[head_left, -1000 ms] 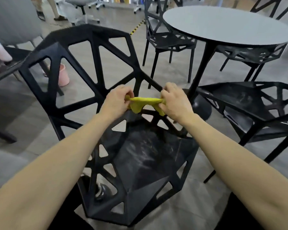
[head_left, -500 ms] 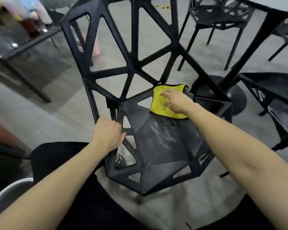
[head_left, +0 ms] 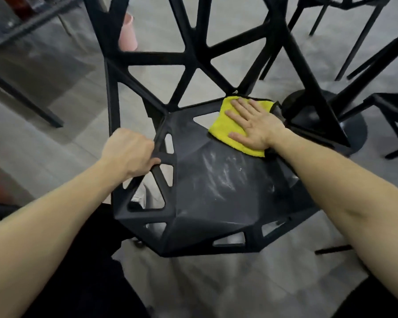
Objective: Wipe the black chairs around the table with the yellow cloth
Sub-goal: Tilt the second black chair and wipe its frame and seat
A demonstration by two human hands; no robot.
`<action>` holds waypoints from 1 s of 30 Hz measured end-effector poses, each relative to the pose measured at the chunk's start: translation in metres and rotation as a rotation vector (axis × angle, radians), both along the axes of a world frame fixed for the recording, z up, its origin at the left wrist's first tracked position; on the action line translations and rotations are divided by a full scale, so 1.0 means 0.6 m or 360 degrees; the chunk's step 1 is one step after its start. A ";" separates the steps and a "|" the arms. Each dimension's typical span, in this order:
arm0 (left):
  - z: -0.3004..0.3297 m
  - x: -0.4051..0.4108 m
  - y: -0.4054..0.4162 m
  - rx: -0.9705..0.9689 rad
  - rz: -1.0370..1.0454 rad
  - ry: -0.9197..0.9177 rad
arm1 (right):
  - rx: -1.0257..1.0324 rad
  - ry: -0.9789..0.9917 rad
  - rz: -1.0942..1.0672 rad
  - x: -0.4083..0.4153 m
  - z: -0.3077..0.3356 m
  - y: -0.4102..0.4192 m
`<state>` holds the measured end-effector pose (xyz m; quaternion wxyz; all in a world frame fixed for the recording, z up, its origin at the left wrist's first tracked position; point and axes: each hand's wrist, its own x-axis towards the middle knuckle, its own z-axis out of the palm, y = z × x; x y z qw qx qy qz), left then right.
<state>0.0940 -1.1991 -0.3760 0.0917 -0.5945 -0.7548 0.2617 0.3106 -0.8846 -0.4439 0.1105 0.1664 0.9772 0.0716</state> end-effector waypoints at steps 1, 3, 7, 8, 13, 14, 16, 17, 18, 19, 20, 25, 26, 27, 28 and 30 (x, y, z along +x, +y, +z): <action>-0.003 -0.016 0.007 0.0017 -0.0036 0.0024 | -0.0047 0.0022 -0.0091 -0.005 -0.004 -0.011; -0.005 -0.038 0.017 0.0024 -0.0106 0.0054 | -0.0201 0.0022 -0.0293 0.003 -0.007 -0.064; -0.013 -0.063 0.019 0.0076 -0.0144 0.0036 | -0.0535 0.0077 -0.0371 0.055 -0.013 -0.272; -0.015 -0.064 0.018 0.0094 -0.0146 0.0034 | -0.0612 0.0074 -0.0335 0.060 -0.009 -0.323; -0.007 -0.048 0.003 0.0091 -0.0201 0.0048 | -0.0581 0.0088 -0.0137 0.077 0.008 -0.415; -0.004 -0.048 -0.011 0.0099 -0.0249 0.0053 | -0.0540 0.0077 -0.0122 0.092 0.010 -0.392; -0.008 -0.047 -0.044 0.0211 -0.0339 -0.0011 | -0.0407 0.0010 -0.0274 0.123 0.011 -0.305; -0.014 -0.043 -0.059 0.0359 -0.0368 -0.0119 | -0.0286 -0.0017 -0.0443 0.133 0.013 -0.250; -0.020 -0.037 -0.069 0.0524 -0.0369 -0.0230 | -0.0160 -0.0038 -0.0616 0.136 0.015 -0.196; -0.026 -0.033 -0.071 0.0652 -0.0352 -0.0316 | -0.0052 -0.0029 -0.0740 0.132 0.013 -0.153; -0.030 -0.031 -0.069 0.0717 -0.0319 -0.0363 | 0.0003 0.0006 -0.0797 0.120 0.009 -0.126; -0.034 -0.039 -0.066 0.0781 -0.0334 -0.0429 | -0.0335 0.0082 -0.0533 0.033 -0.013 -0.272; -0.032 -0.040 -0.066 0.0793 -0.0332 -0.0463 | -0.0416 0.0118 -0.0338 0.023 -0.009 -0.335; -0.033 -0.039 -0.067 0.0796 -0.0331 -0.0494 | -0.0477 0.0163 -0.0135 0.018 -0.004 -0.395; -0.036 -0.038 -0.068 0.0799 -0.0337 -0.0514 | -0.0516 0.0195 0.0018 0.021 -0.002 -0.442; -0.038 -0.036 -0.070 0.0799 -0.0355 -0.0529 | -0.0585 0.0201 0.0195 0.036 0.002 -0.463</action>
